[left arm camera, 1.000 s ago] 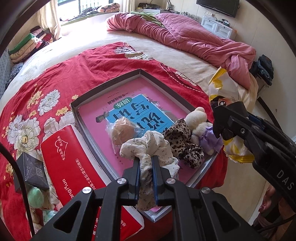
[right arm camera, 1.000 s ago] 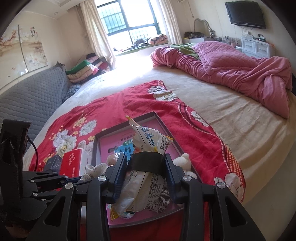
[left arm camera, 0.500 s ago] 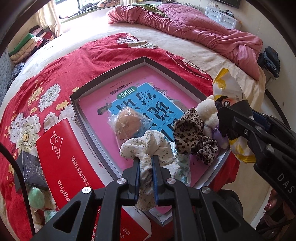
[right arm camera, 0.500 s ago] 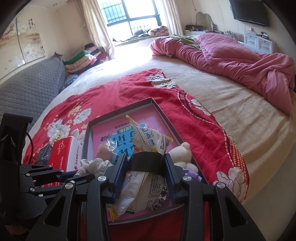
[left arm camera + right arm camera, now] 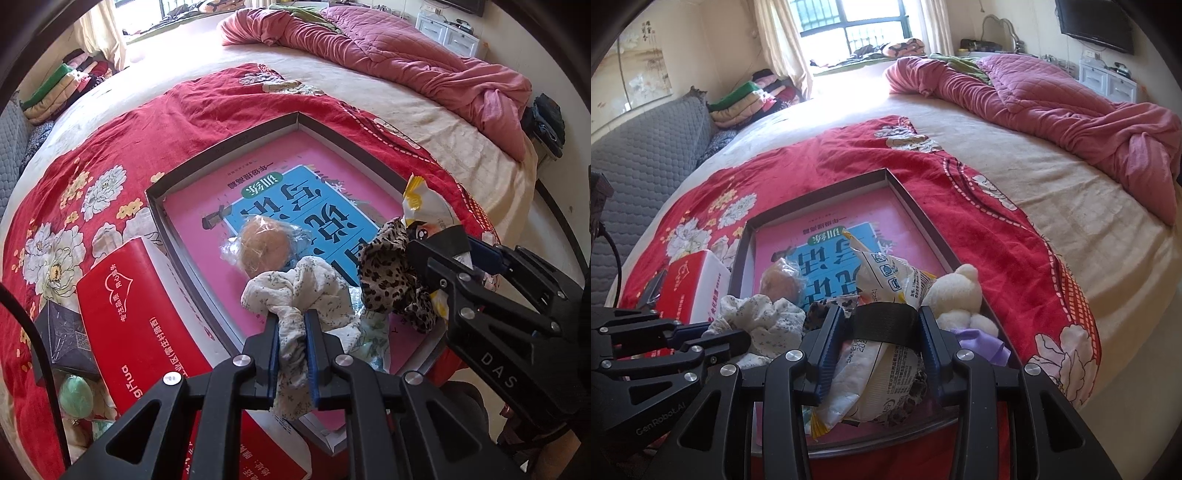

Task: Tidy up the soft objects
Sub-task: 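Lower the plush doll into the tray with the left gripper while the right gripper lowers the packet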

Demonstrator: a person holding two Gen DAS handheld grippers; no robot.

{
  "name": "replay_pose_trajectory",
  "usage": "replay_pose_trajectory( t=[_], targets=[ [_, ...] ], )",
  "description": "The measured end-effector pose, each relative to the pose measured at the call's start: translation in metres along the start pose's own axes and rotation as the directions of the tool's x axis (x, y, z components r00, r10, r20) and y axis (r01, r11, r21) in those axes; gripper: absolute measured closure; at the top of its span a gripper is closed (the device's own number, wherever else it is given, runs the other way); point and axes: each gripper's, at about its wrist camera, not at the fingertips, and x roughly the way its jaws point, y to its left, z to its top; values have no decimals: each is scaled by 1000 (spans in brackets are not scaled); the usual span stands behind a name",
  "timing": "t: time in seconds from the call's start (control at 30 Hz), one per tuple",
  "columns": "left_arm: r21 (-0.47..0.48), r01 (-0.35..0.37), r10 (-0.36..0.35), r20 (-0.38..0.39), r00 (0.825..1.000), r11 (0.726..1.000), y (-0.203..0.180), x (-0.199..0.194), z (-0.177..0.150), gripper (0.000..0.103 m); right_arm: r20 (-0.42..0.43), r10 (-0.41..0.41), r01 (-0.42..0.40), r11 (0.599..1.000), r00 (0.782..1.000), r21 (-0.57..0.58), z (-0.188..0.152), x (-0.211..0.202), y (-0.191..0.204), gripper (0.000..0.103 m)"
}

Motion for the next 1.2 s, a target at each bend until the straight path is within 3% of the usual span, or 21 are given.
replay_pose_trajectory(
  t=[0.57, 0.73, 0.83, 1.2],
  targets=[
    [-16, -5, 5, -5, 1000, 1000, 5, 3, 1, 88, 15, 33, -33, 999, 999, -4, -3, 2, 2, 60],
    [-18, 0, 0, -8, 1000, 1000, 5, 3, 0, 85, 51, 36, -37, 999, 998, 15, -1, -6, -3, 53],
    [-18, -4, 4, -12, 1000, 1000, 5, 4, 0, 79, 62, 29, -30, 999, 998, 24, 1, -9, -4, 52],
    [-18, -6, 6, 15, 1000, 1000, 7, -4, 0, 76, 82, 17, -22, 998, 996, 51, 2, -15, -12, 51]
  ],
)
